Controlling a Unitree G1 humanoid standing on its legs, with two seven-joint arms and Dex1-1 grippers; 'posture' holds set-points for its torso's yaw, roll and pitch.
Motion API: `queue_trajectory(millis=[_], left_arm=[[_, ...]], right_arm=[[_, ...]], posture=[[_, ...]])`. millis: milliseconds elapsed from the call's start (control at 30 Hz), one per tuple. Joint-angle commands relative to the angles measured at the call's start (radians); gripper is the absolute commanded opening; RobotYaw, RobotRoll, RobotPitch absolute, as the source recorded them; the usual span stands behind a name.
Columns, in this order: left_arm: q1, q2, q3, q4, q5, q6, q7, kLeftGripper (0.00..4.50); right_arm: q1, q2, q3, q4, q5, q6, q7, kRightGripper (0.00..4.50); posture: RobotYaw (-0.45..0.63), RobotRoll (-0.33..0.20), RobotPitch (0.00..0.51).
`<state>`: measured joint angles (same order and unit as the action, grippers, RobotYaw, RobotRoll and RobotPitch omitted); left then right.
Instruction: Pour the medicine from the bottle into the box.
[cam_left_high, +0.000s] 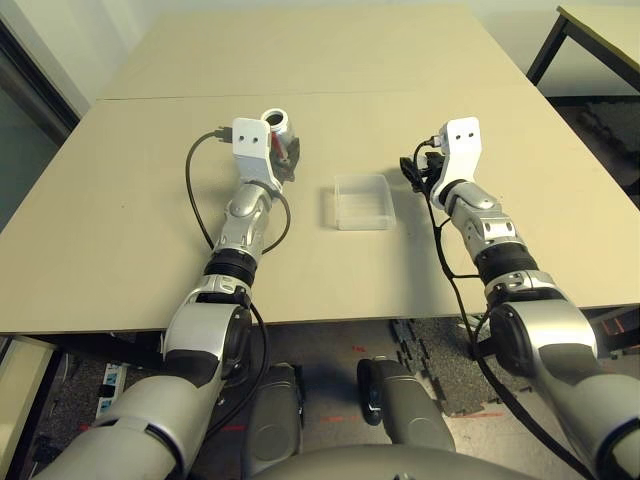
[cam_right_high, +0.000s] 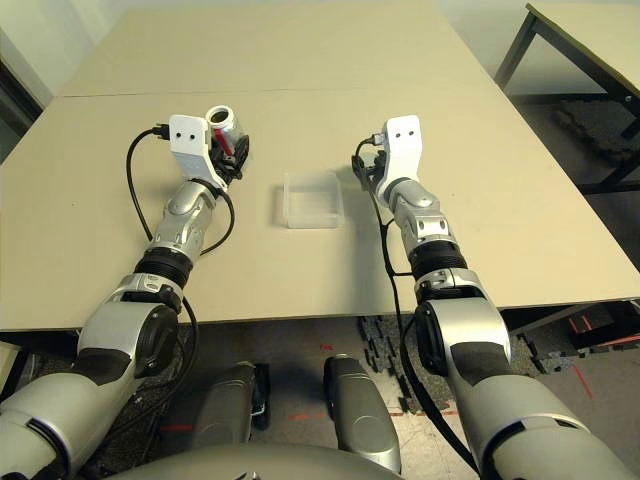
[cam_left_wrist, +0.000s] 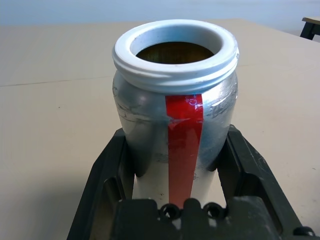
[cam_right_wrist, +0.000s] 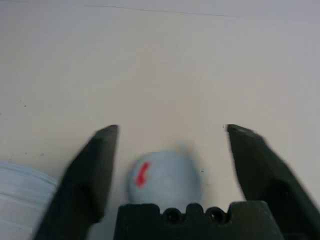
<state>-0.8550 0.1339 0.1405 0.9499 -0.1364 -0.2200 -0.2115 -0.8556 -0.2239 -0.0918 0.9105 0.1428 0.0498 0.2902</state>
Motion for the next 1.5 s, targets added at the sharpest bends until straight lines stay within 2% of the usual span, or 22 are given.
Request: queue_trajectory(millis=[33, 200, 300, 400, 533, 700, 767, 833, 967, 1033, 1100, 1167, 1233, 1367, 1500], left_arm=[[-0.001, 0.0, 0.005, -0.013, 0.001, 0.011, 0.003, 2.51], [-0.012, 0.008, 0.011, 0.002, -0.002, 0.024, 0.006, 2.51], [-0.025, 0.02, 0.02, 0.018, -0.004, 0.036, 0.008, 2.51], [-0.049, 0.048, 0.028, 0.046, 0.002, 0.037, 0.007, 2.51], [-0.096, 0.104, 0.003, 0.091, 0.044, -0.002, -0.005, 2.51], [-0.192, 0.174, -0.072, 0.152, 0.135, -0.069, -0.073, 2.51], [-0.235, 0.197, -0.107, 0.178, 0.176, -0.1, -0.1, 2.51], [-0.282, 0.22, -0.161, 0.205, 0.236, -0.135, -0.117, 2.51], [-0.394, 0.271, -0.351, 0.249, 0.449, -0.262, -0.124, 2.51], [-0.452, 0.296, -0.499, 0.252, 0.615, -0.362, -0.081, 2.51], [-0.493, 0.308, -0.594, 0.259, 0.72, -0.423, -0.037, 2.51], [-0.548, 0.318, -0.766, 0.251, 0.916, -0.478, 0.04, 2.51], [-0.589, 0.313, -0.896, 0.251, 1.059, -0.508, 0.097, 2.51], [-0.646, 0.272, -1.043, 0.274, 1.215, -0.511, 0.188, 2.51], [-0.69, 0.217, -1.136, 0.29, 1.313, -0.518, 0.262, 2.51]], right_arm=[[-0.006, -0.009, -0.01, -0.009, -0.004, 0.007, 0.008, 4.5], [-0.004, -0.03, -0.019, -0.088, 0.013, 0.05, 0.031, 4.5], [0.038, -0.06, -0.021, -0.22, 0.031, 0.138, 0.067, 4.5], [0.123, -0.131, 0.004, -0.461, 0.059, 0.306, 0.147, 4.5], [0.236, -0.271, 0.04, -0.772, 0.103, 0.543, 0.271, 4.5], [0.329, -0.442, 0.064, -1.018, 0.182, 0.766, 0.412, 4.5], [0.35, -0.484, 0.076, -1.073, 0.203, 0.812, 0.449, 4.5], [0.358, -0.497, 0.097, -1.105, 0.21, 0.831, 0.465, 4.5], [0.366, -0.488, 0.158, -1.155, 0.22, 0.868, 0.484, 4.5], [0.359, -0.476, 0.191, -1.16, 0.213, 0.872, 0.482, 4.5], [0.353, -0.465, 0.212, -1.156, 0.205, 0.87, 0.478, 4.5], [0.342, -0.447, 0.24, -1.136, 0.191, 0.852, 0.476, 4.5], [0.332, -0.428, 0.255, -1.116, 0.184, 0.838, 0.471, 4.5], [0.327, -0.402, 0.266, -1.083, 0.17, 0.812, 0.469, 4.5], [0.319, -0.37, 0.273, -1.043, 0.157, 0.779, 0.462, 4.5]], posture=[[-0.12, 0.0, 0.107], [-0.12, 0.0, 0.106], [-0.12, 0.0, 0.107], [-0.12, 0.0, 0.108], [-0.13, 0.0, 0.112], [-0.15, 0.0, 0.116], [-0.16, 0.0, 0.114], [-0.16, 0.0, 0.114], [-0.16, 0.0, 0.111], [-0.17, 0.0, 0.11], [-0.17, 0.0, 0.109], [-0.17, 0.0, 0.108], [-0.16, 0.0, 0.108], [-0.16, 0.0, 0.104], [-0.16, 0.0, 0.099]])
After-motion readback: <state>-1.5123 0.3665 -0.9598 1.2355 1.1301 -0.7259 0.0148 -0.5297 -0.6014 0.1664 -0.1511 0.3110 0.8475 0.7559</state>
